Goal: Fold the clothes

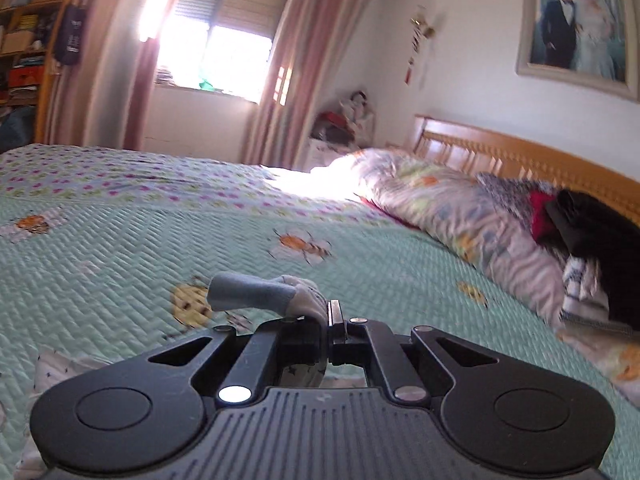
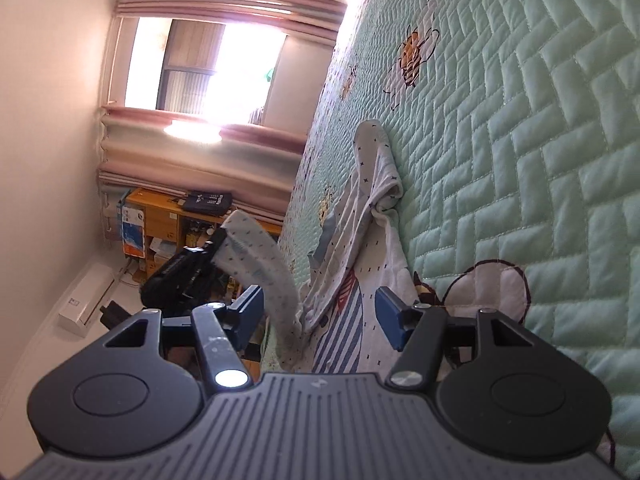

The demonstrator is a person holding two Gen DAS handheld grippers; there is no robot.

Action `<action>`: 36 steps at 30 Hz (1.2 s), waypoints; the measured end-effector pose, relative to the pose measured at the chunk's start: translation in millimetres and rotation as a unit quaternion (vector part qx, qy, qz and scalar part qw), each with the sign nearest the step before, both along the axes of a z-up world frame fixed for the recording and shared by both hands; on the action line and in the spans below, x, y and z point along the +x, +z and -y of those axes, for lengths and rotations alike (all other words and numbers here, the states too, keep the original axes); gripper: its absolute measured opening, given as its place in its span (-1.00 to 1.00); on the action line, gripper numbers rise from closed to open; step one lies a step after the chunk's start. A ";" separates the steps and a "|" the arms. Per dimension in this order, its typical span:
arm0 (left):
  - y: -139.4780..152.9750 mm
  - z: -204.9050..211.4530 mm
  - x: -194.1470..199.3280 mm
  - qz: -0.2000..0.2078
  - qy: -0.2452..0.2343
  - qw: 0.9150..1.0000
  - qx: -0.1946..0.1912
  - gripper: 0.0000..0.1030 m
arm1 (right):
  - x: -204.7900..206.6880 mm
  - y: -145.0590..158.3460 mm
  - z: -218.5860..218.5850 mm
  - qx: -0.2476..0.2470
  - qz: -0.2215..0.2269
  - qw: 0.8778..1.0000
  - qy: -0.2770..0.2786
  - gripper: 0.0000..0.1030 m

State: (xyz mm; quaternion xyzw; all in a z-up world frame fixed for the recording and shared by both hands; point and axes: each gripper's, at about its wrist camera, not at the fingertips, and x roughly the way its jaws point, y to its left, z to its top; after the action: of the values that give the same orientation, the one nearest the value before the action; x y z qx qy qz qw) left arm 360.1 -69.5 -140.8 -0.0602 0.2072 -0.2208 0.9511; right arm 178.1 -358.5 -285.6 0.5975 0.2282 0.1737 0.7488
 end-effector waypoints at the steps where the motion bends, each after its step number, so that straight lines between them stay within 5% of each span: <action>1: -9.2 10.8 -2.4 -0.008 -0.011 1.000 0.010 -0.94 | -1.0 -1.2 3.5 0.008 0.000 1.000 -0.003 0.23; 8: -59.9 48.7 -10.5 -0.068 -0.052 0.990 0.113 -0.73 | -3.6 -8.4 19.0 0.061 0.002 0.998 -0.013 0.23; 13: -66.3 48.6 -29.9 -0.064 -0.054 0.984 0.156 -0.06 | -2.4 -7.1 18.7 0.070 0.005 0.997 -0.014 0.23; 15: -63.8 55.4 -35.6 -0.050 -0.068 0.981 0.173 0.07 | -1.3 -7.8 16.9 0.071 0.003 0.997 -0.011 0.23; 21: -60.8 58.1 -43.1 -0.044 -0.116 0.984 0.131 0.14 | 0.1 -10.7 13.0 0.076 -0.006 0.997 -0.011 0.24; 29: -66.7 56.2 -44.3 -0.024 -0.112 0.981 0.157 0.23 | -1.3 -12.8 12.9 0.085 -0.010 0.996 -0.010 0.24; 32: -67.5 74.0 -47.8 0.015 -0.133 0.966 0.220 0.23 | -1.0 -14.9 14.0 0.098 -0.011 0.995 -0.007 0.25; 36: -70.2 106.4 -69.8 0.082 -0.207 0.927 0.301 0.25 | -1.3 -15.9 17.1 0.105 -0.011 0.994 -0.011 0.25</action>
State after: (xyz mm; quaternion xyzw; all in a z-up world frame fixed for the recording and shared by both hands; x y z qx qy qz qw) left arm 290.3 -175.8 -211.0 0.2915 0.1933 -0.3440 0.8714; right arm 176.9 -375.6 -301.5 0.6774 0.2106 0.1818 0.6810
